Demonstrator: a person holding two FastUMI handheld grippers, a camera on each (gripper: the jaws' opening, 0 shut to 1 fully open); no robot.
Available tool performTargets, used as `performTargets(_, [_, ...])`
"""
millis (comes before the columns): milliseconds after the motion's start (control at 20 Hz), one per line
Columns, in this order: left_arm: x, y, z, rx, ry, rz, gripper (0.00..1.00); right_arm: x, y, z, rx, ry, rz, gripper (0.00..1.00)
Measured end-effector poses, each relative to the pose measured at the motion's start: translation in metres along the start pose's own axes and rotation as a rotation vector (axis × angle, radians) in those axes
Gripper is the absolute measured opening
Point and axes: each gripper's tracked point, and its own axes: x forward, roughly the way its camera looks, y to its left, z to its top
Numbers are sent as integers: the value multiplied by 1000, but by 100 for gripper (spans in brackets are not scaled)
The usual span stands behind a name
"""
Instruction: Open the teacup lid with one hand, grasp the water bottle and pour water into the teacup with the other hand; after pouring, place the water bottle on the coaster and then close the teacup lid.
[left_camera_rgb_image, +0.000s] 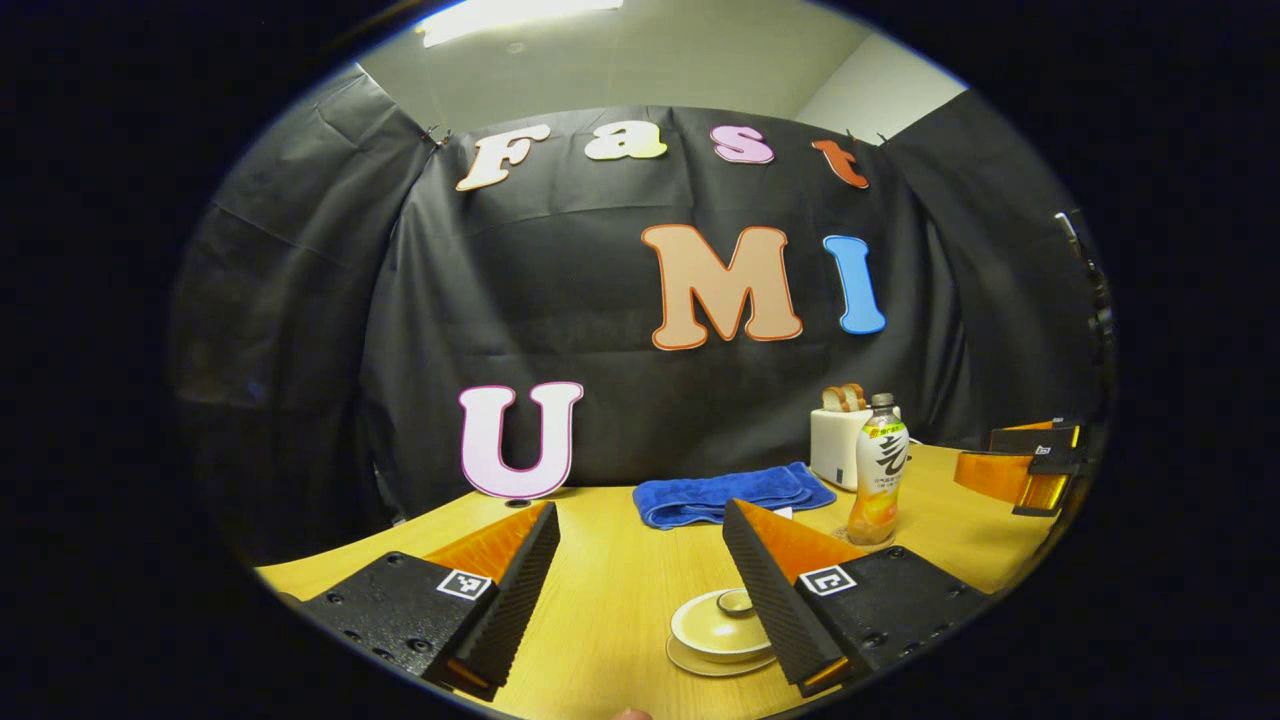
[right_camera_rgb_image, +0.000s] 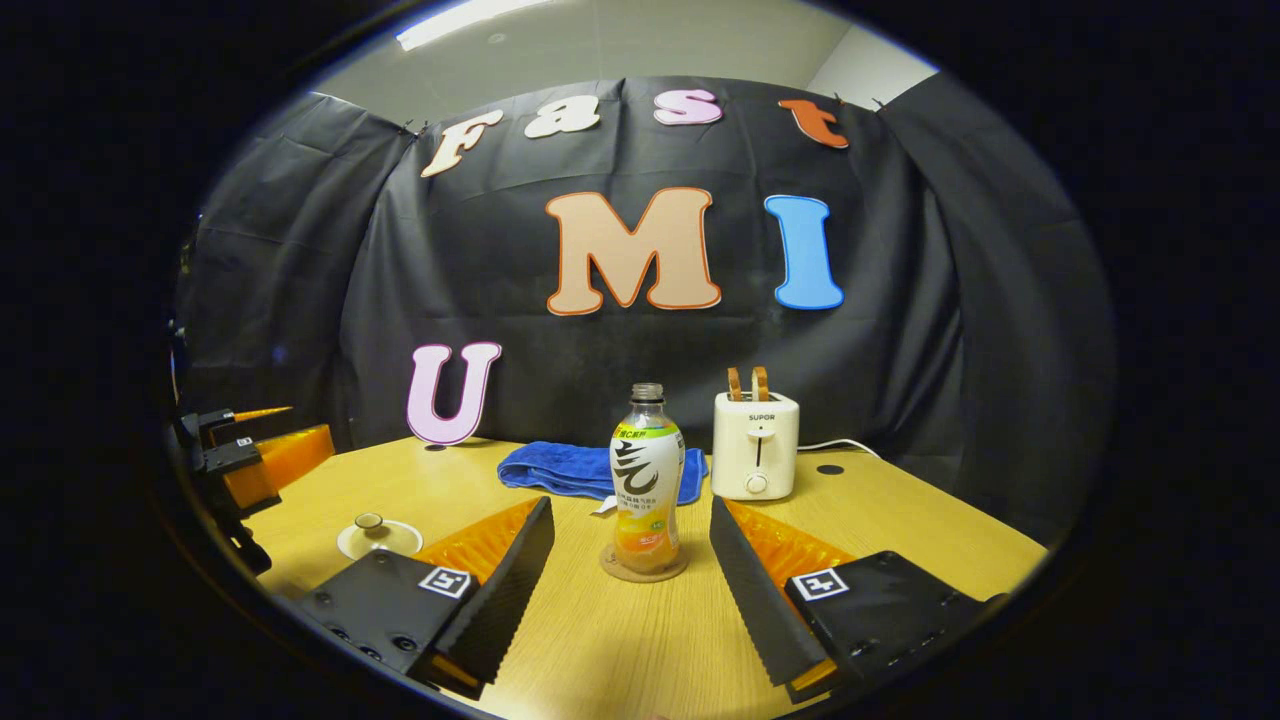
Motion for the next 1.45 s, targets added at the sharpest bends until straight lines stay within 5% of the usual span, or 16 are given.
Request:
performTargets(300, [-4, 16, -11, -39, 13, 54, 95, -19, 5, -8, -13, -23, -32, 94])
performTargets(1450, [-2, 25, -25, -49, 38, 61, 95, -11, 3, -24, -21, 2, -38, 100])
